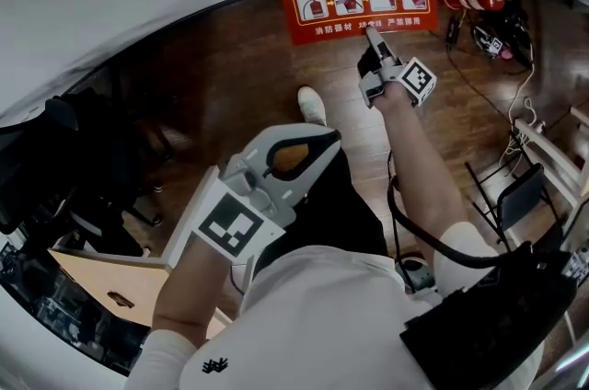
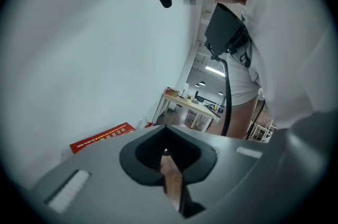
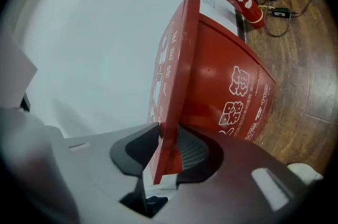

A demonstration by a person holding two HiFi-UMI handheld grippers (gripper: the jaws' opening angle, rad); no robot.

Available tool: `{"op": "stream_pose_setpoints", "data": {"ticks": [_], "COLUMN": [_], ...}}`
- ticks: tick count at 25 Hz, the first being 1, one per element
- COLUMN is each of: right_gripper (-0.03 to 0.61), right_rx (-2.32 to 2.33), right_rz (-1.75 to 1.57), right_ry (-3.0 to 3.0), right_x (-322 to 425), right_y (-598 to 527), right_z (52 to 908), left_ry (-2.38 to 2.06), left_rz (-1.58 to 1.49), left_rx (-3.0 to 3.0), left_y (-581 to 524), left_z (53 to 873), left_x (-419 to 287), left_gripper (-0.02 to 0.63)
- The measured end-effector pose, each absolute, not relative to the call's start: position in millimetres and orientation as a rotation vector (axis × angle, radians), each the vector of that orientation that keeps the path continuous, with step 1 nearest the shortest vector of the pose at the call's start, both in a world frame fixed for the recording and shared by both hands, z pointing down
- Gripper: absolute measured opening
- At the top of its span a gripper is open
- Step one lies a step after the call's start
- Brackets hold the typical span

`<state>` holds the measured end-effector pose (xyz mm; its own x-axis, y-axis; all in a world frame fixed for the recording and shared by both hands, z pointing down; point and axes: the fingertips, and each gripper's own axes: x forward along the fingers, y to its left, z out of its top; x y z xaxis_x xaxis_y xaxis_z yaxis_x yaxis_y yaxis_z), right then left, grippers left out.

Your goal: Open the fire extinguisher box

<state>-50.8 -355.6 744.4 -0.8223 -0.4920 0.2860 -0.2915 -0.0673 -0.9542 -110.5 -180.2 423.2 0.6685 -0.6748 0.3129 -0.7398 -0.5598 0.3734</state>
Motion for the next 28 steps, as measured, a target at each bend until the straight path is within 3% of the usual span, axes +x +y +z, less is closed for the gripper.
{"op": "stream_pose_setpoints", "data": {"ticks": [28], "right_gripper": [0.077], "right_rx": [-0.464], "right_rz": [-1.766], "right_ry": [2.106], "right_x": [-91], "right_y": [-397], "right_z": [597], "left_ry": [-1.101], "left_rz": [0.107], "left_rx": [2.395], "left_y": [-195], "left_z": [419], "left_x": [-119], "left_gripper": [0.000]}}
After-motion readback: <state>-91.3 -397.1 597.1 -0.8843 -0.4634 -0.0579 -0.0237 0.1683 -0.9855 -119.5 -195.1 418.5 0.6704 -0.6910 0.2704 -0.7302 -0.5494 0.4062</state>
